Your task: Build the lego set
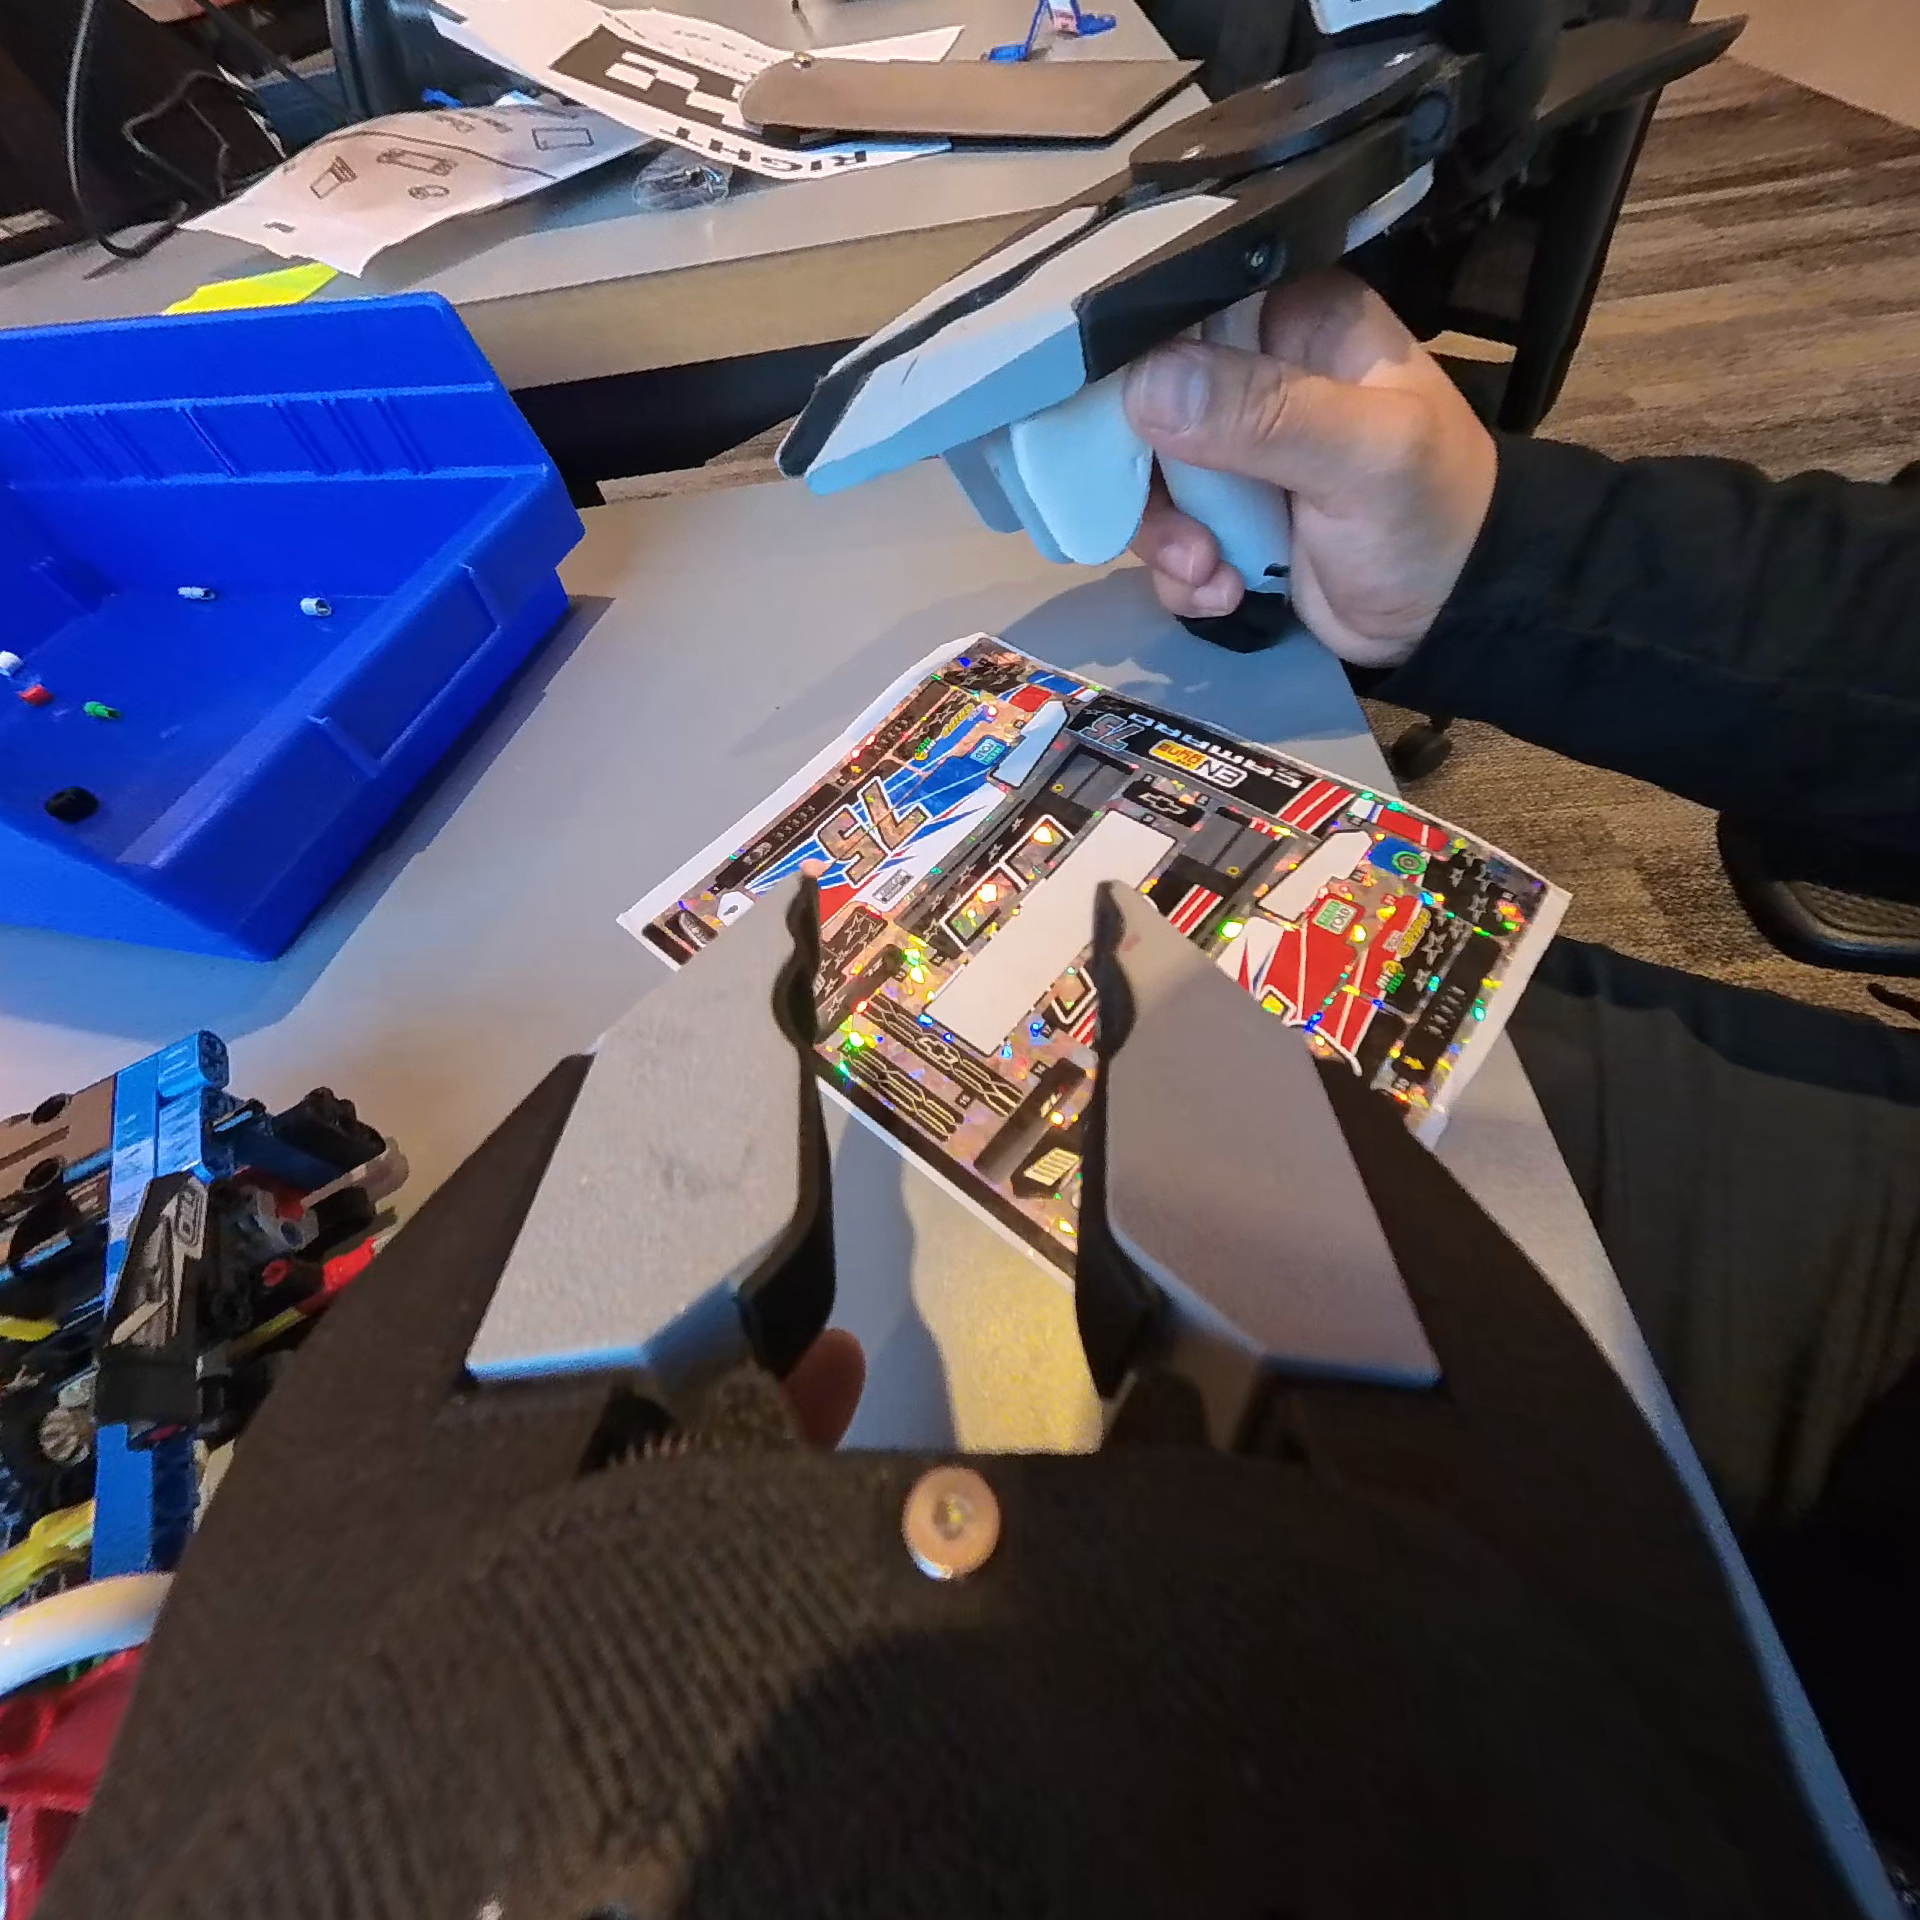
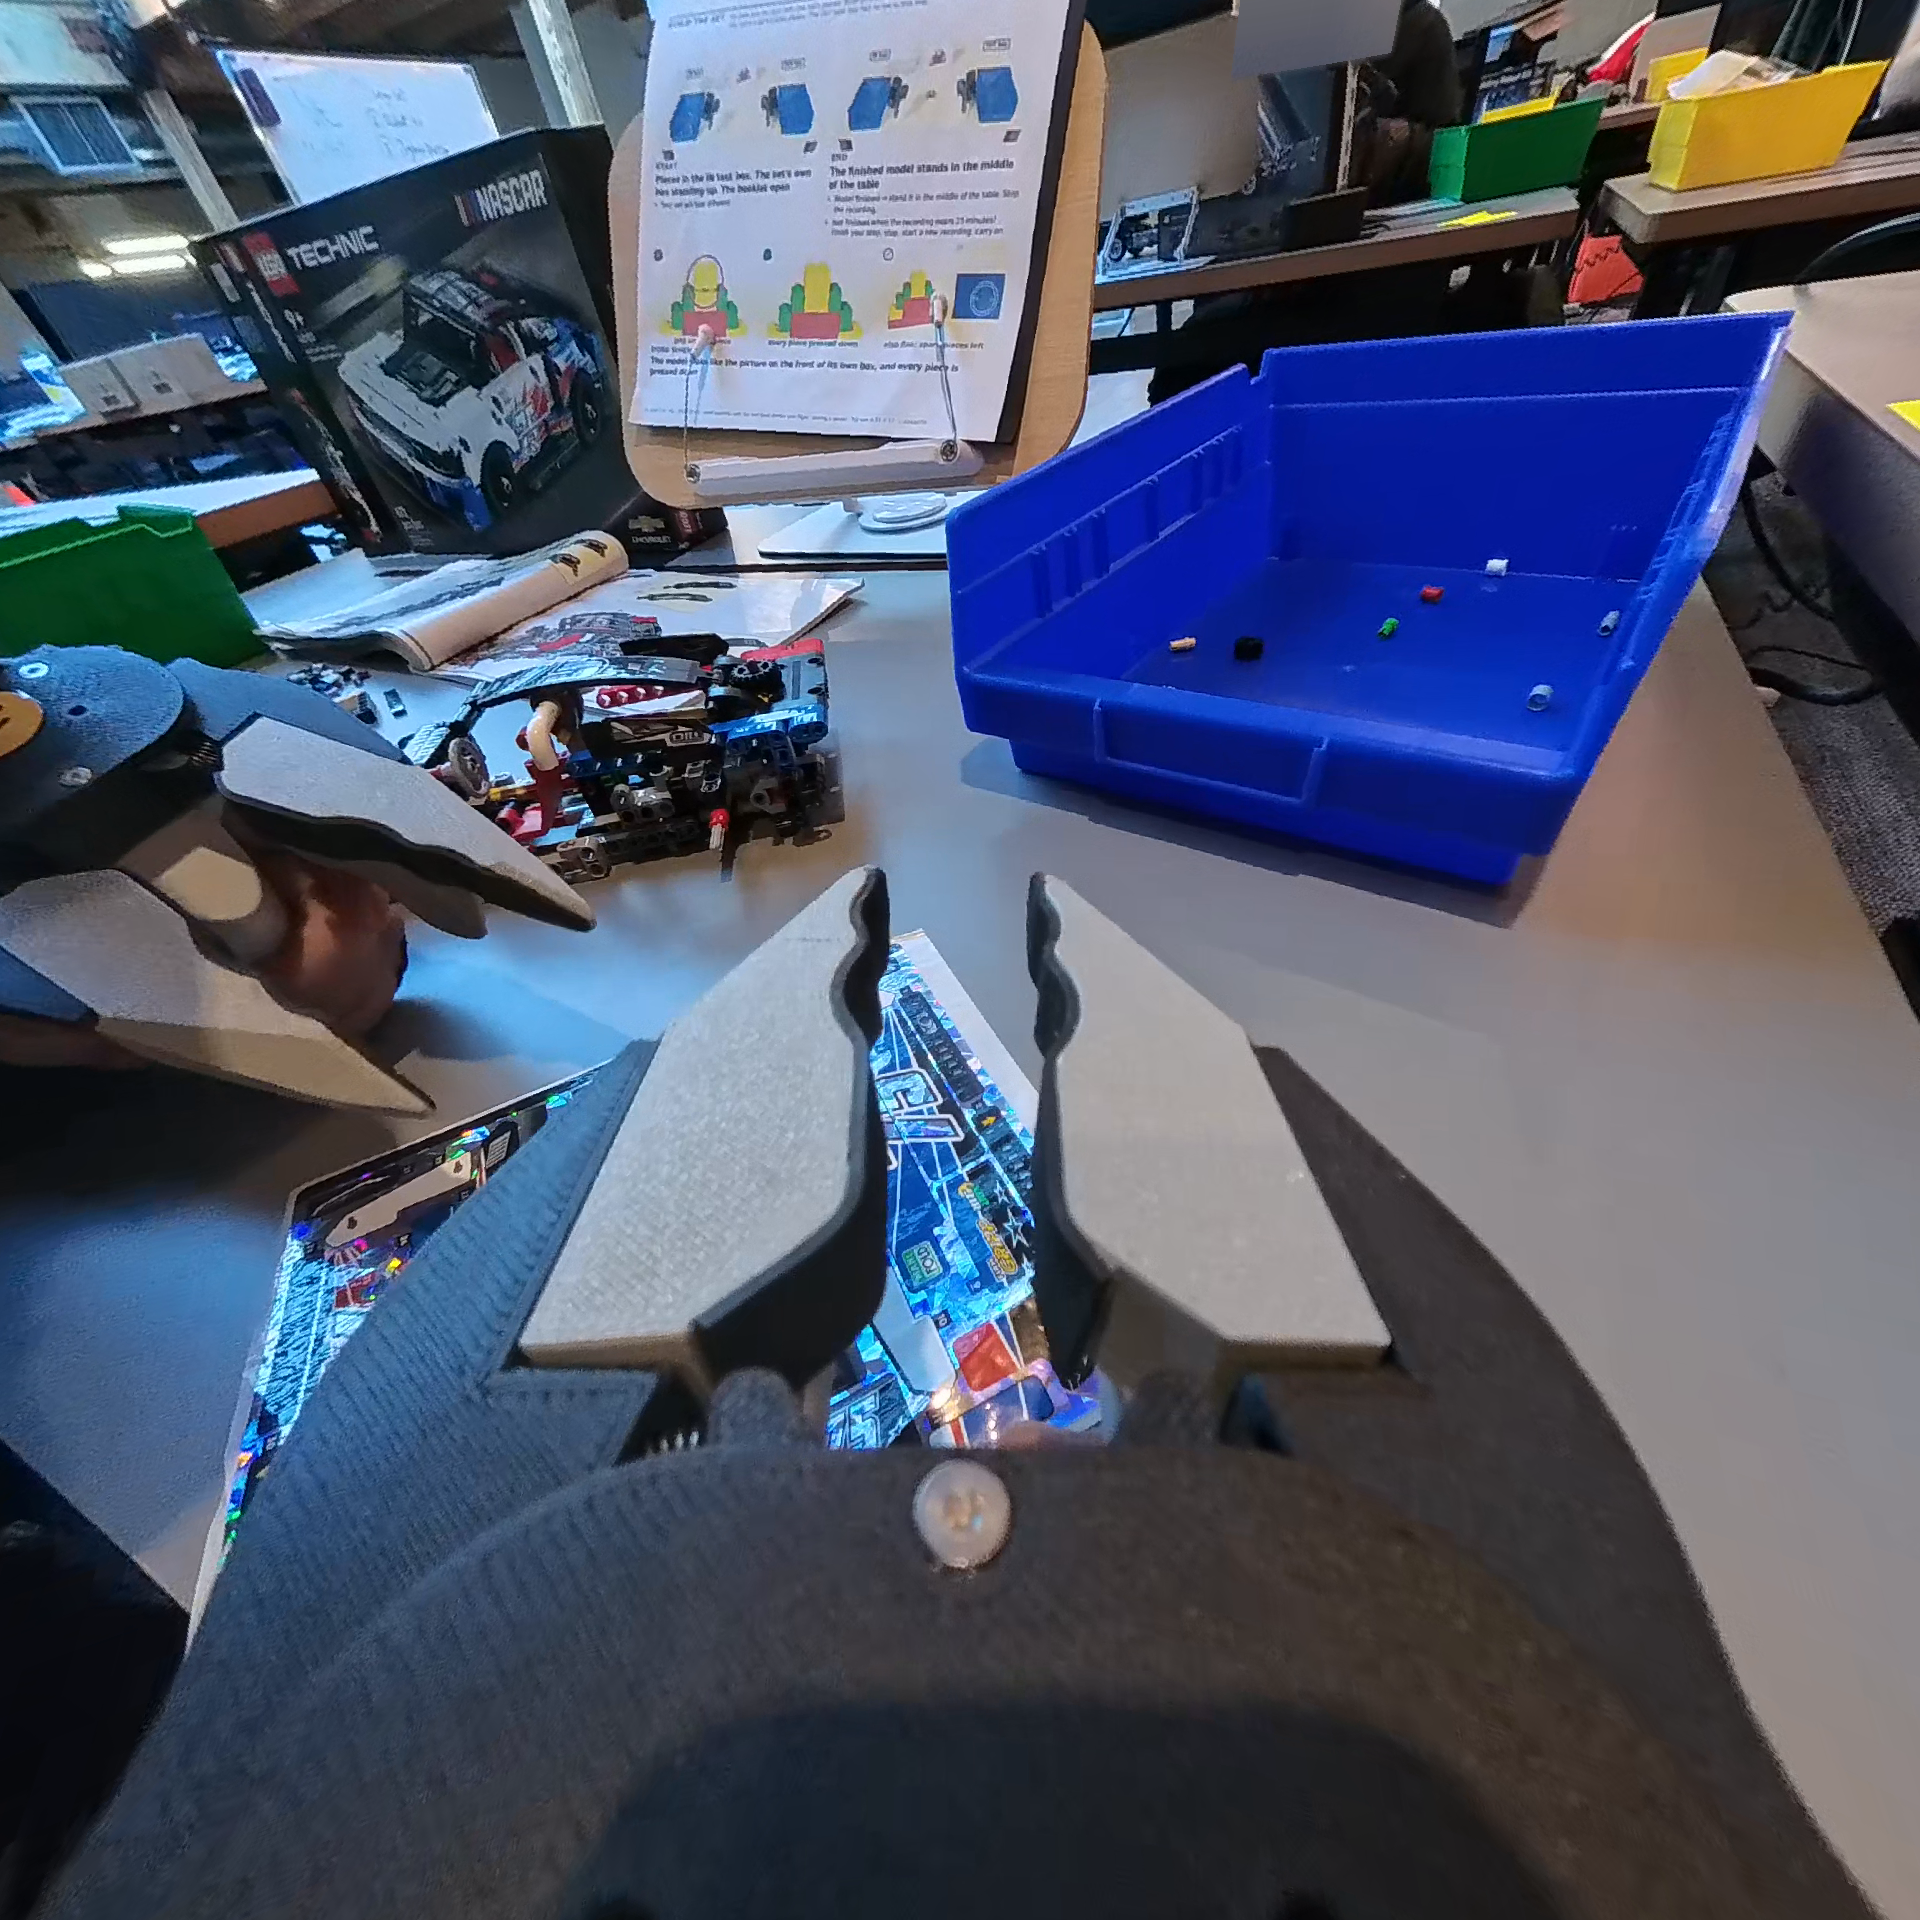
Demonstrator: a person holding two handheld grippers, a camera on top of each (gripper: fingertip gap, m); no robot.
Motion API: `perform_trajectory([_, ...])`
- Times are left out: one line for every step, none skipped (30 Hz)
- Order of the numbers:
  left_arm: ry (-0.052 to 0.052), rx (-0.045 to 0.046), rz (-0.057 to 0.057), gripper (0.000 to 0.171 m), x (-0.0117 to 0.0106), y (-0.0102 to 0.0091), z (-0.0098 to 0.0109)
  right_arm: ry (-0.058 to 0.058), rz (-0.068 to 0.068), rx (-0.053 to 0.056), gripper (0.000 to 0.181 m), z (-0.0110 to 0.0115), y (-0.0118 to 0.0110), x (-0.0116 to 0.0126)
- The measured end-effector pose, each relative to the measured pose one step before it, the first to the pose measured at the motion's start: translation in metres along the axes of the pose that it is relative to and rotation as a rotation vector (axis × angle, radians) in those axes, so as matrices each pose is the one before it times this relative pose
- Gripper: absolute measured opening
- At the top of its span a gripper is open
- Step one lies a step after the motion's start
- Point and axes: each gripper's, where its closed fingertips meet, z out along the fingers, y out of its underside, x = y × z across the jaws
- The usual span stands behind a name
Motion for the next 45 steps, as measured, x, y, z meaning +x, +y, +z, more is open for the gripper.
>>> perform_trajectory([-0.0008,-0.00286,0.0009,0.050,0.00004,0.00033,0.00016,-0.0003,0.0004,-0.0006,0.023,0.00003,0.00007,0.00000])
perform_trajectory([-0.0019,-0.00306,-0.0001,0.050,-0.00013,0.00045,0.00021,-0.0003,0.0004,-0.0002,0.023,0.00007,0.00010,0.00001])
perform_trajectory([-0.0014,-0.00259,-0.0008,0.050,-0.00013,0.00033,0.00015,-0.0002,0.0003,-0.0001,0.023,-0.00001,0.00001,-0.00005])
perform_trajectory([-0.0018,-0.00229,-0.0020,0.050,-0.00034,0.00024,0.00010,0.0002,-0.0001,-0.0001,0.023,0.00006,0.00001,-0.00003])
perform_trajectory([-0.0010,-0.00263,-0.0027,0.050,-0.00036,0.00038,0.00018,0.0005,-0.0005,-0.0003,0.023,0.00005,0.00004,0.00003])
perform_trajectory([-0.0033,-0.00322,-0.0041,0.051,-0.00067,0.00046,0.00017,0.0007,-0.0008,-0.0008,0.023,0.00006,0.00002,-0.00002])
perform_trajectory([-0.0077,-0.00390,-0.0079,0.053,-0.00157,0.00053,0.00006,0.0012,-0.0011,-0.0013,0.023,0.00011,0.00018,0.00002])
perform_trajectory([-0.0058,-0.00717,-0.0160,0.056,-0.00146,0.00114,0.00017,0.0019,-0.0013,-0.0011,0.023,0.00019,0.00016,0.00006])
perform_trajectory([0.0078,-0.01296,-0.0263,0.059,-0.00030,0.00187,0.00040,0.0020,-0.0015,-0.0011,0.023,0.00024,0.00004,0.00012])
perform_trajectory([0.0359,-0.02068,-0.0308,0.056,0.00302,0.00288,0.00079,0.0025,-0.0016,-0.0025,0.023,0.00036,0.00031,0.00014])
perform_trajectory([0.0508,-0.03035,-0.0315,0.042,0.00461,0.00421,0.00125,0.0055,-0.0028,-0.0040,0.025,0.00044,0.00042,0.00040])
perform_trajectory([0.0297,-0.02696,-0.0269,0.039,0.00155,0.00354,0.00210,0.0099,-0.0057,-0.0026,0.027,0.00051,0.00014,0.00040])
perform_trajectory([-0.0022,-0.02024,-0.0217,0.043,-0.00248,0.00241,0.00190,0.0093,-0.0082,0.0021,0.029,0.00051,-0.00053,-0.00056])
perform_trajectory([0.0052,-0.01720,-0.0086,0.043,-0.00033,0.00184,0.00183,0.0020,-0.0096,0.0034,0.032,0.00030,-0.00084,-0.00248])
perform_trajectory([0.0145,-0.02085,0.0021,0.042,0.00182,0.00238,0.00204,-0.0004,-0.0113,-0.0100,0.035,0.00028,0.00107,-0.00297])
perform_trajectory([-0.0016,-0.02148,0.0038,0.041,0.00015,0.00239,0.00213,0.0043,-0.0134,-0.0325,0.040,-0.00009,0.00411,-0.00225])
perform_trajectory([-0.0133,-0.01555,0.0069,0.041,-0.00103,0.00163,0.00169,0.0087,-0.0165,-0.0478,0.048,-0.00065,0.00604,-0.00154])
perform_trajectory([-0.0195,-0.01047,0.0098,0.040,-0.00160,0.00081,0.00109,0.0131,-0.0215,-0.0463,0.052,-0.00176,0.00610,-0.00129])
perform_trajectory([-0.0184,-0.00392,0.0136,0.036,-0.00176,-0.00007,0.00070,0.0181,-0.0254,-0.0358,0.054,-0.00298,0.00514,-0.00130])
perform_trajectory([-0.0168,-0.00361,0.0159,0.031,-0.00206,0.00005,0.00058,0.0106,-0.0262,-0.0252,0.054,-0.00361,0.00438,-0.00273])
perform_trajectory([-0.0127,-0.01022,0.0147,0.028,-0.00229,0.00100,0.00121,-0.0042,-0.0210,-0.0209,0.049,-0.00368,0.00449,-0.00502])
perform_trajectory([-0.0096,-0.01988,0.0094,0.027,-0.00286,0.00194,0.00189,-0.0067,-0.0084,-0.0224,0.042,-0.00274,0.00511,-0.00484])
perform_trajectory([-0.0078,-0.02556,0.0065,0.027,-0.00318,0.00230,0.00214,-0.0077,0.0036,-0.0235,0.042,-0.00201,0.00562,-0.00431])
perform_trajectory([-0.0039,-0.02248,0.0062,0.027,-0.00280,0.00194,0.00202,-0.0126,0.0092,-0.0185,0.042,-0.00135,0.00507,-0.00461])
perform_trajectory([0.0026,-0.01424,0.0073,0.026,-0.00185,0.00063,0.00178,-0.0072,0.0070,-0.0118,0.041,-0.00124,0.00395,-0.00330])
perform_trajectory([0.0064,-0.00557,0.0064,0.025,-0.00069,-0.00048,0.00143,0.0027,-0.0008,-0.0085,0.041,-0.00134,0.00325,-0.00140])
perform_trajectory([0.0081,-0.00268,0.0054,0.024,0.00010,-0.00060,0.00126,0.0054,-0.0069,-0.0089,0.042,-0.00158,0.00252,-0.00033])
perform_trajectory([0.0051,-0.00762,0.0045,0.023,-0.00010,0.00057,0.00156,0.0012,-0.0066,-0.0077,0.042,-0.00164,0.00176,-0.00017])
perform_trajectory([0.0045,-0.01662,0.0023,0.023,0.00006,0.00300,0.00211,-0.0079,-0.0038,-0.0053,0.042,-0.00157,0.00093,-0.00087])
perform_trajectory([0.0177,-0.01794,-0.0030,0.022,0.00203,0.00403,0.00252,-0.0160,-0.0006,-0.0044,0.042,-0.00114,0.00049,-0.00156])
perform_trajectory([0.0341,0.00434,-0.0113,0.014,0.00404,0.00027,-0.00112,-0.0216,0.0026,-0.0069,0.041,-0.00042,0.00114,-0.00214])
perform_trajectory([0.0096,-0.00191,-0.0151,0.013,0.00086,0.00128,-0.00109,-0.0223,0.0066,-0.0122,0.041,0.00058,0.00188,-0.00222])
perform_trajectory([-0.0031,0.00056,-0.0058,0.009,-0.00018,0.00167,-0.00165,-0.0225,0.0087,-0.0155,0.041,0.00150,0.00254,-0.00245])
perform_trajectory([-0.0098,0.00004,-0.0027,0.004,-0.00023,0.00209,-0.00201,-0.0244,0.0074,-0.0155,0.041,0.00219,0.00233,-0.00326])
perform_trajectory([-0.0106,0.00017,-0.0067,0.002,0.00069,0.00215,-0.00220,-0.0194,0.0034,-0.0157,0.041,0.00267,0.00232,-0.00317])
perform_trajectory([-0.0109,0.00012,-0.0088,0.002,0.00142,0.00237,-0.00241,-0.0114,-0.0032,-0.0158,0.042,0.00304,0.00240,-0.00270])
perform_trajectory([-0.0100,-0.00015,-0.0089,0.001,0.00238,0.00253,-0.00268,-0.0074,-0.0090,-0.0143,0.042,0.00301,0.00208,-0.00269])
perform_trajectory([-0.0062,-0.00032,-0.0099,0.000,0.00327,0.00250,-0.00264,-0.0057,-0.0096,-0.0109,0.041,0.00302,0.00152,-0.00304])
perform_trajectory([-0.0023,0.00002,-0.0092,0.000,0.00394,0.00254,-0.00254,-0.0098,-0.0064,-0.0057,0.041,0.00290,0.00035,-0.00394])
perform_trajectory([-0.0026,-0.00035,-0.0108,0.000,0.00348,0.00229,-0.00238,-0.0172,-0.0032,-0.0020,0.041,0.00290,-0.00073,-0.00528])
perform_trajectory([-0.0017,-0.00090,-0.0136,0.000,0.00278,0.00208,-0.00200,-0.0190,-0.0016,-0.0008,0.041,0.00277,-0.00132,-0.00590])
perform_trajectory([0.0016,-0.00125,-0.0106,0.000,0.00221,0.00174,-0.00178,-0.0170,-0.0033,-0.0001,0.041,0.00252,-0.00173,-0.00579])
perform_trajectory([-0.0011,-0.00097,-0.0066,0.000,0.00075,0.00136,-0.00144,-0.0144,-0.0068,-0.0008,0.040,0.00246,-0.00181,-0.00543])
perform_trajectory([-0.0042,0.00051,-0.0025,0.000,-0.00042,0.00096,-0.00117,-0.0128,-0.0087,-0.0025,0.040,0.00246,-0.00176,-0.00502])
perform_trajectory([-0.0036,-0.00018,0.0029,0.000,-0.00088,0.00079,-0.00081,-0.0136,-0.0091,-0.0050,0.039,0.00247,-0.00170,-0.00488])
